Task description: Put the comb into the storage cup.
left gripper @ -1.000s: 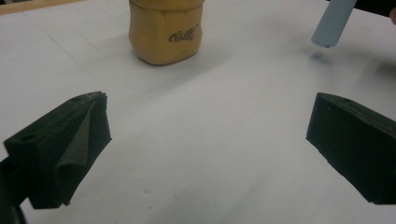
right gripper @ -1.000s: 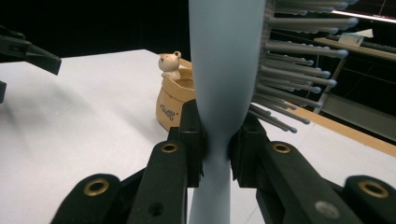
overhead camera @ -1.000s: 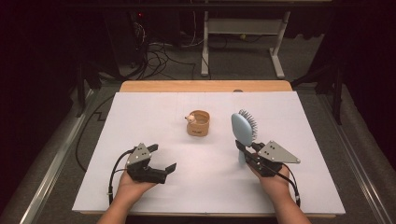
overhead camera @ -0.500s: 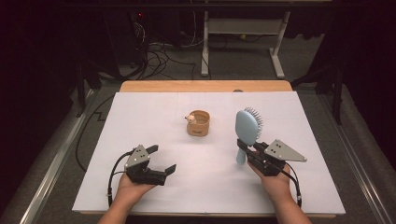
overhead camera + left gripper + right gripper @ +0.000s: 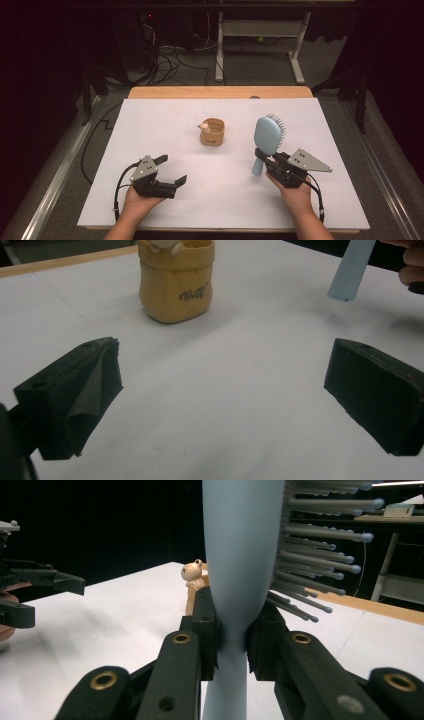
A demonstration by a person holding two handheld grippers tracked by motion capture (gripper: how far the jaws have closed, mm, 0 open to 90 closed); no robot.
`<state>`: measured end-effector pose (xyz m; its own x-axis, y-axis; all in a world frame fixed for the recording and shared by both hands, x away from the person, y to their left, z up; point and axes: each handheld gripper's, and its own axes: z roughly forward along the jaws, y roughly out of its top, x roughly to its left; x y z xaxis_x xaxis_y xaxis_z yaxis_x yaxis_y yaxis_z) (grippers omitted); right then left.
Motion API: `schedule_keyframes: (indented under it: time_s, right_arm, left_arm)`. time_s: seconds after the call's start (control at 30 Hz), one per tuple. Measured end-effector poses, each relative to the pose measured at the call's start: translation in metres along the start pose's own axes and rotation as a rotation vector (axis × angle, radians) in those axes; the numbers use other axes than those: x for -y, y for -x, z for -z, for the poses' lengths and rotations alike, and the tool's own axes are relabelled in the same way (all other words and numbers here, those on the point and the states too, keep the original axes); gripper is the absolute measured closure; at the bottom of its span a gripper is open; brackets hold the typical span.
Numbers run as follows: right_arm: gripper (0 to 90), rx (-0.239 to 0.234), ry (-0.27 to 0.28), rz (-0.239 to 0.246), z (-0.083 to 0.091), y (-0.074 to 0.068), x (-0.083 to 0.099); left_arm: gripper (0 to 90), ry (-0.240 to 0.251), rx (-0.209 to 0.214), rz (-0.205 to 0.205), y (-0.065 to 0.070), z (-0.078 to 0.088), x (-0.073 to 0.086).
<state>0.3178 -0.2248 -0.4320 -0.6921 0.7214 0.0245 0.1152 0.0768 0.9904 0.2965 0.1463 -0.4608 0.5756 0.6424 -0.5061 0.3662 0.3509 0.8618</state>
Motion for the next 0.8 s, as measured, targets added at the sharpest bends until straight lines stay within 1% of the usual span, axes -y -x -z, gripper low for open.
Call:
schedule_keyframes:
  time_s: [0.1,0.33,0.73,0.8]
  right_arm:
    - [78.4,0.0,0.011,-0.017,0.0003,0.0013,0.0008]
    - [78.4,0.002,0.026,-0.027,0.0007,0.0026,0.0019]
    - [78.4,-0.007,0.024,-0.015,-0.0039,-0.0018,0.0008]
    - [78.4,-0.011,0.025,-0.009,-0.0051,-0.0033,0.0001]
  left_arm:
    - [2.5,0.007,-0.002,0.003,-0.0003,-0.0001,-0.0003]
    - [2.6,0.009,-0.005,0.008,-0.0007,0.0005,-0.0004]
    - [2.4,0.013,0.002,0.034,-0.0012,-0.0008,-0.002]
    - [2.4,0.018,0.004,0.046,-0.001,-0.0009,-0.0034]
